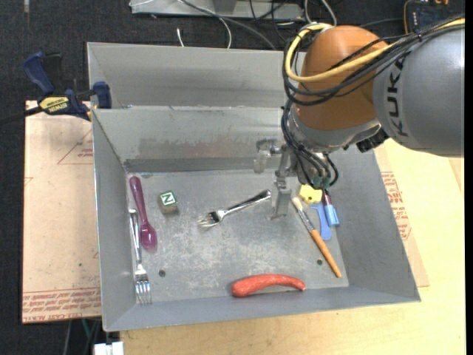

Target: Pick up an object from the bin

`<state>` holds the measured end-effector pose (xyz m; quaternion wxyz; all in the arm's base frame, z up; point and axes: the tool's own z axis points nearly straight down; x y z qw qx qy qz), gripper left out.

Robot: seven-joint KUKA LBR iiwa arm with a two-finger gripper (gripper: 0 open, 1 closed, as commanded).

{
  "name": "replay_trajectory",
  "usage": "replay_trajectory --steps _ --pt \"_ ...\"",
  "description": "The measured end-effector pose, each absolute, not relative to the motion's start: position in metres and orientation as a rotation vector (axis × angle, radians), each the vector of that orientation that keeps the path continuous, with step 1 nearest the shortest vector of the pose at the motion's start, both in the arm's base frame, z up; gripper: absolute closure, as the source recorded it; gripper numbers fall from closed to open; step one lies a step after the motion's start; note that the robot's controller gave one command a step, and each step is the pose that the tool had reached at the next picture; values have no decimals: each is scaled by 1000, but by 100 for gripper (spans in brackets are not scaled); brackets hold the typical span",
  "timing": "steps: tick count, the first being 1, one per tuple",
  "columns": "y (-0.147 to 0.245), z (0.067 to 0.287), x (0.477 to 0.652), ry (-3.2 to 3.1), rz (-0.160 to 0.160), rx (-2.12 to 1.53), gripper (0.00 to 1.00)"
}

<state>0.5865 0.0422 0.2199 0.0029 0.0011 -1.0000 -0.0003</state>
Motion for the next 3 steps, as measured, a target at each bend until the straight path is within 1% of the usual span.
replay_trajectory --steps 1,2,3 --pt "42 224 588 -3143 -2 0 0" --pt "78 125 593 -3126 -2 353 0" --pt "100 156 576 -3118 0 463 0"
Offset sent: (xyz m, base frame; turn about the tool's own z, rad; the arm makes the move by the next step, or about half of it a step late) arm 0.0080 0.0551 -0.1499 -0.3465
